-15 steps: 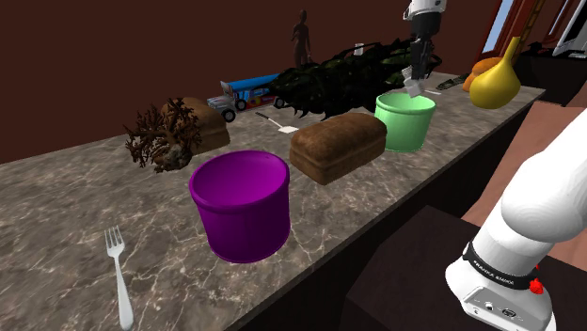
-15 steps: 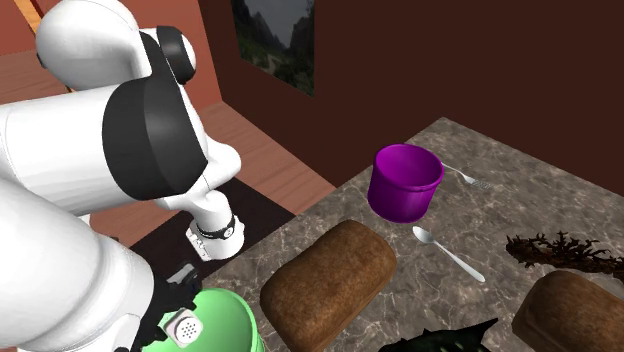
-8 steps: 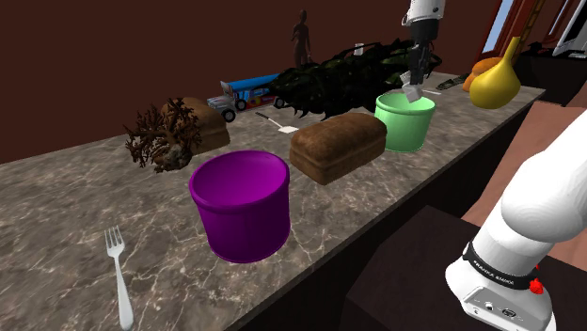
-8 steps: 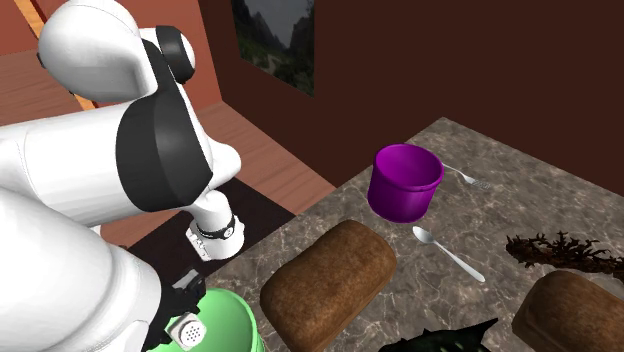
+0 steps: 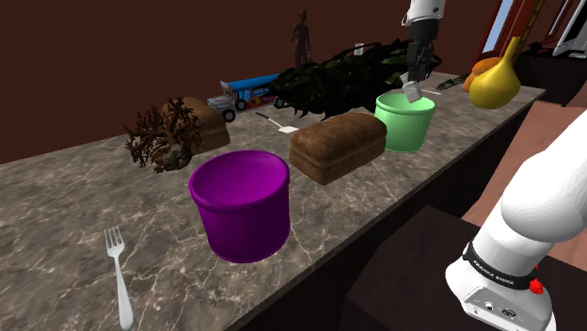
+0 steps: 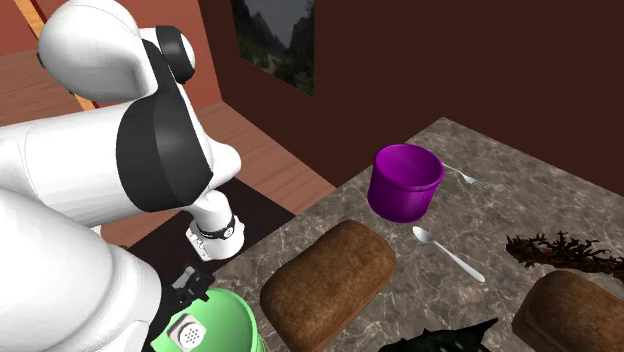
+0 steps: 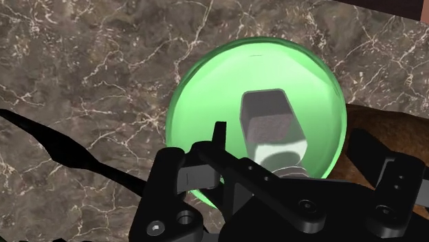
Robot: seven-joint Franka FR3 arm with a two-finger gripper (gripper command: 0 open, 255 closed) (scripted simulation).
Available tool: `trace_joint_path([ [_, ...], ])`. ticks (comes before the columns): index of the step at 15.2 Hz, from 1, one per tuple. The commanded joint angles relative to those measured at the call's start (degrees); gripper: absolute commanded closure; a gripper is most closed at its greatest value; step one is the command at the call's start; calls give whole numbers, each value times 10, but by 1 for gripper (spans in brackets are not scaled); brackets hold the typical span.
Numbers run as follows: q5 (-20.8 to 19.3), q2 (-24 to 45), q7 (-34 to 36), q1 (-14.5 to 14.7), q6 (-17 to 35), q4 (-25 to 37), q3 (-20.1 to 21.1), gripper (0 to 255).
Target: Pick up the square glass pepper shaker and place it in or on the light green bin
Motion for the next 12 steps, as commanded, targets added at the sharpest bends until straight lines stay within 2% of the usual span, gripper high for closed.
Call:
trace_joint_path([
  [1,3,10,-3,0,-19,28,-2,0],
  [4,14,43,-14,0,-75,114,-8,0],
  [12,14,43,-14,0,-75,114,-8,0],
])
